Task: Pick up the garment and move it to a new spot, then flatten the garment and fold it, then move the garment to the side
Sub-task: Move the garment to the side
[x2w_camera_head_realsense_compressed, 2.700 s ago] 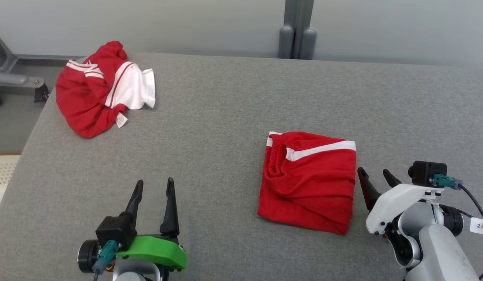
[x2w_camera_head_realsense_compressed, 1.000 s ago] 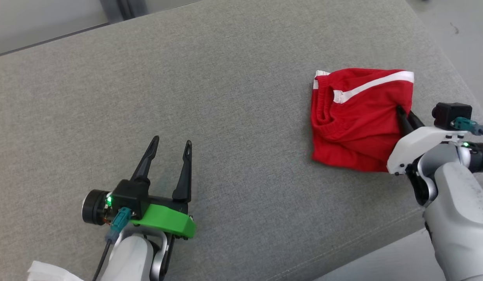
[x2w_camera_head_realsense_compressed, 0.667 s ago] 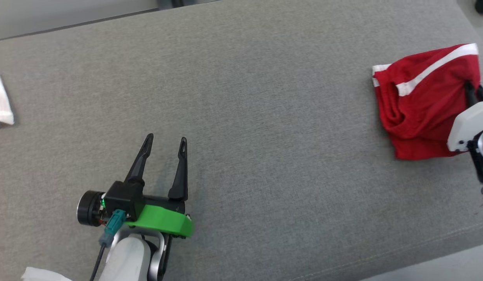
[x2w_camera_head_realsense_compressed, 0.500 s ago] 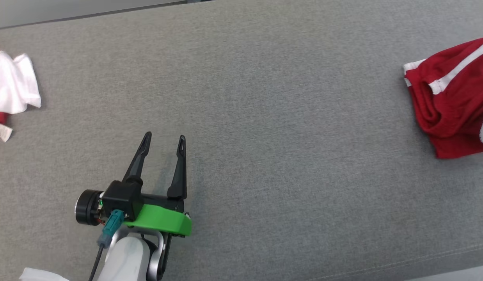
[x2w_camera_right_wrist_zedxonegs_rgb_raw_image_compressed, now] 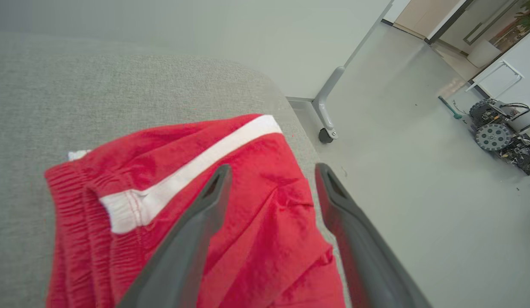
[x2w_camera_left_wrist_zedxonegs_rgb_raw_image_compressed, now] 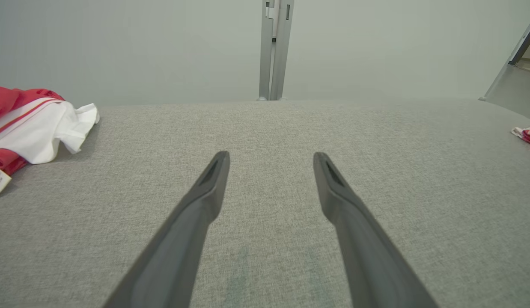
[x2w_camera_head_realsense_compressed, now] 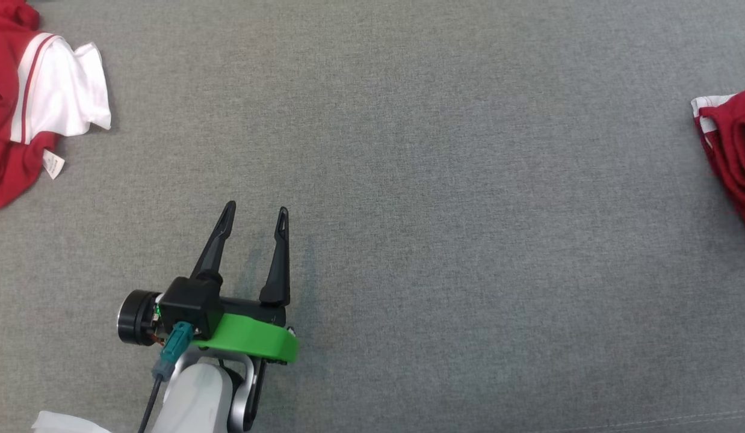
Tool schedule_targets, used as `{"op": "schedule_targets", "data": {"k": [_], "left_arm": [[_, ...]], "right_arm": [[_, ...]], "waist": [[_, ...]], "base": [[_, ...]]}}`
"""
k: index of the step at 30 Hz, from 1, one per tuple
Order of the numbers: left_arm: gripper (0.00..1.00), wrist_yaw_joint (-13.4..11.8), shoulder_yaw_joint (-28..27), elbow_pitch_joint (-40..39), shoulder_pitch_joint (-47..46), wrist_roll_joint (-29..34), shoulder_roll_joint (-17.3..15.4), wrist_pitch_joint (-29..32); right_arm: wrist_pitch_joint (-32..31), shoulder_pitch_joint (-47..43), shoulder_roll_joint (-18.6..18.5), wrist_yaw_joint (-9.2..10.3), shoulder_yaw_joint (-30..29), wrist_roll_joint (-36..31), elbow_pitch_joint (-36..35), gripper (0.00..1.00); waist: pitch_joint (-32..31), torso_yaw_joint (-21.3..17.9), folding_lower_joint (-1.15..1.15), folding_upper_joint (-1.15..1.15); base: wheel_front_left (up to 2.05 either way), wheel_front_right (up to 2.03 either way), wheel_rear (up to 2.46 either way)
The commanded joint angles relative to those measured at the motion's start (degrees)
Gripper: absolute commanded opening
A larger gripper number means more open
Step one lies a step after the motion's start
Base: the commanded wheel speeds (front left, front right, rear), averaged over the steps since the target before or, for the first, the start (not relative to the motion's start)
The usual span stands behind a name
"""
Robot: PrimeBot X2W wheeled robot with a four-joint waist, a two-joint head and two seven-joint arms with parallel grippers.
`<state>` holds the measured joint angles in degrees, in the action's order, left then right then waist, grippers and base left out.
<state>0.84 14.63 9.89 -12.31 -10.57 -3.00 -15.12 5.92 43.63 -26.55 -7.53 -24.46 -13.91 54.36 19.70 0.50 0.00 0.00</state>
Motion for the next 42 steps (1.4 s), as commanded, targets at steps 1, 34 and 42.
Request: {"op": "schedule_targets", "data": {"k": [1,34,42], "left_arm": [[1.0,-0.1,-0.1,0.2,-0.3,-0.4,-0.1,0.0],[1.0,-2.9,-5.8,7.7,10.3,-5.8,0.0,0.0],[1.0,-3.0,-4.7,6.9,11.5,-6.1,0.0,0.0]], "right_arm": [[0.3,-0.6,0.9,0.07,-1.1,-0.7,0.4,1.0],[9.3,-28.8,23.5,0.07,18.9,15.7,-29.4,1.0],[9.3,-37.7,23.6,0.07,21.8,22.2,-36.5,1.0]], "waist": [[-0.7,-0.4,0.0,0.0],[-20.0,0.4,0.0,0.0],[-20.6,1.1,0.0,0.0]], "base": [[0.0,0.0,0.0],[0.0,0.0,0.0],[0.0,0.0,0.0]]}}
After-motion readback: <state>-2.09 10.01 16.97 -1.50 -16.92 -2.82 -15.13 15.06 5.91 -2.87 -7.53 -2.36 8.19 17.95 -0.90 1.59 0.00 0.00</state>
